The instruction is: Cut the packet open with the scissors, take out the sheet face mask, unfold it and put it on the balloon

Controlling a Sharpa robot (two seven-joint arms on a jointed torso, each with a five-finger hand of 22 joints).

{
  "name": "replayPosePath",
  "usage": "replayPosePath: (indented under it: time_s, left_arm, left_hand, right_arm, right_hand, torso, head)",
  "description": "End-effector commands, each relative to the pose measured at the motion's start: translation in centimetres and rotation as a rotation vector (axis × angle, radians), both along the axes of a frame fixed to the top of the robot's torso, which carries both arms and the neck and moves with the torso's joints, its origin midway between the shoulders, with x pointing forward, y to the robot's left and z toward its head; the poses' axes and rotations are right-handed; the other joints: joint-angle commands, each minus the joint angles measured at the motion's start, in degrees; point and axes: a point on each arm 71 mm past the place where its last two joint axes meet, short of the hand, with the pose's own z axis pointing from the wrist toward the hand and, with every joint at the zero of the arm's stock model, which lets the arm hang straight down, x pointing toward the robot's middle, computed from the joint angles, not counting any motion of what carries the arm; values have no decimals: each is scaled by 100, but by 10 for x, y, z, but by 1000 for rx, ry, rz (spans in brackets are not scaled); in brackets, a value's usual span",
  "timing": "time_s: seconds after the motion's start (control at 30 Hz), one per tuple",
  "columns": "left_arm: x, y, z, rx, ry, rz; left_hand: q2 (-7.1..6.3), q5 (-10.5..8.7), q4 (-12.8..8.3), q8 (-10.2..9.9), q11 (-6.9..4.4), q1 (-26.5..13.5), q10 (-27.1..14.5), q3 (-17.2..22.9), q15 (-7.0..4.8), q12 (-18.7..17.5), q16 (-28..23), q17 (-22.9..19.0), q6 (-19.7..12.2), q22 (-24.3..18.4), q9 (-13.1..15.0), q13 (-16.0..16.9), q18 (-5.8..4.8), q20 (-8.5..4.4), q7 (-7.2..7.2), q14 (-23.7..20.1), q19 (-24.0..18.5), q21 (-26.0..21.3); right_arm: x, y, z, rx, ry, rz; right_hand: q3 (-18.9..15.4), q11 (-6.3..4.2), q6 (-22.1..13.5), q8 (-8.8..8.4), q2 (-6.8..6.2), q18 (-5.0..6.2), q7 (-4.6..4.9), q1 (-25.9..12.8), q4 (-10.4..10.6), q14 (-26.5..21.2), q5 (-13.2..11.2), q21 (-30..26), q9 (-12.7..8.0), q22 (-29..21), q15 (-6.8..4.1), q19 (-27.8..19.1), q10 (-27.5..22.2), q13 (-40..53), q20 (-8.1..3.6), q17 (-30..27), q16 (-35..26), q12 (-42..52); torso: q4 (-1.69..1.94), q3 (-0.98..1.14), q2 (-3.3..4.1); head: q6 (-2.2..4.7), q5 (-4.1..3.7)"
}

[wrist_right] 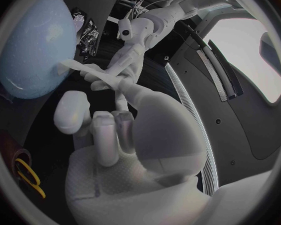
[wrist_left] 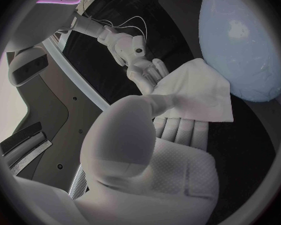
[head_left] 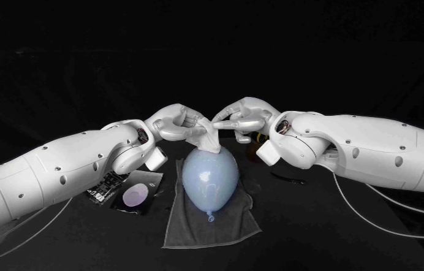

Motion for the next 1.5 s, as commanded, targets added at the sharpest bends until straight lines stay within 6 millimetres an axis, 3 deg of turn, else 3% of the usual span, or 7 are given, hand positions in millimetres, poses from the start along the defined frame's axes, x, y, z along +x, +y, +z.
replayPosePath:
  time_s: [0.03, 0.33, 0.47, 0.6, 1.0, 1.23, 1.5]
  left_arm:
    - [1, 0, 1, -14, 8, 25]
    - [3, 2, 1, -3, 12, 62]
    - [4, 4, 0, 3, 7, 74]
    - [4, 4, 1, 7, 1, 78]
    - [2, 7, 7, -52, -60, 94]
    - [-1, 7, 12, -103, -89, 106]
    - [1, 8, 14, -121, -110, 165]
  left_hand:
    - [-132, 5, 44, -60, 80, -87, -170, -144, 60, -14, -40, -26, -134, -39, -26, 2, -59, 54, 172, -148, -135, -75]
    - [-574, 7, 166, -130, 143, -355, -356, -774, 141, 24, 84, -27, -349, -349, -62, 22, 16, 279, 250, -509, -243, -507]
    - [-708, 6, 185, -173, 174, -324, -404, -998, 186, 32, 136, -44, -422, -612, -112, 25, 44, 438, 267, -773, -413, -898]
    - [-820, 8, 210, -231, 194, -281, -443, -1254, 228, 42, 199, -70, -504, -847, -185, 27, 4, 475, 300, -993, -544, -1244]
    - [-814, 8, 298, -263, 169, -138, -361, -1682, 240, 117, 371, -115, -546, -1131, -302, 43, -90, 474, 260, -1192, -498, -1606]
    - [-883, 8, 473, -181, 57, -225, 73, -2070, 122, 398, 721, -41, -389, -1233, -338, 85, 15, 466, 187, -955, -170, -1660]
    - [-753, 10, 676, 6, -99, -98, 447, -2259, -30, 747, 1214, 105, -129, -1304, -338, 153, 178, 459, 48, -726, 220, -1661]
  right_arm:
    - [-3, 2, 2, 26, -6, 46]
    - [-3, -2, 2, 39, -2, 26]
    - [-2, -4, 2, 44, 5, 8]
    - [0, -7, 1, 51, 17, -17]
    - [4, -13, -1, 52, 50, -61]
    - [6, -15, -2, 48, 58, -85]
    - [7, -15, -2, 47, 62, -92]
  right_hand:
    - [63, -34, 13, 106, -13, 83, -27, -87, -26, 593, 13, 31, 154, 401, -38, 49, 529, 1391, -3, 1505, 30, 37]
    - [78, -35, 11, 116, -16, 82, -28, -102, -35, 593, 13, 33, 160, 403, -39, 49, 532, 1394, -4, 1505, 30, 41]
    - [109, -36, 6, 133, -19, 79, -29, -133, -51, 593, 13, 53, 170, 414, -40, 58, 531, 1394, -5, 1505, 30, 40]
    - [133, -38, 3, 145, -18, 77, -31, -153, -62, 593, 13, 65, 177, 420, -41, 63, 536, 1400, -6, 1505, 30, 48]
    - [172, -40, 0, 164, -14, 71, -33, -187, -79, 593, 13, 97, 187, 436, -43, 79, 537, 1401, -8, 1505, 30, 49]
    - [181, -41, -1, 169, -14, 70, -34, -195, -83, 593, 13, 102, 190, 439, -44, 82, 538, 1404, -9, 1505, 30, 52]
    - [211, -44, -3, 184, -14, 69, -37, -219, -99, 593, 13, 112, 197, 445, -46, 88, 539, 1404, -11, 1505, 30, 52]
  torso:
    - [0, -4, 3]
    - [6, -8, 1]
    - [4, -8, 3]
    - [6, -8, 4]
    - [-1, -6, 5]
    - [2, -7, 5]
    - [2, -7, 5]
  head:
    - [3, -4]
    - [10, -11]
    - [15, -10]
    - [10, -12]
    - [18, -10]
    - [15, -15]
    - [16, -8]
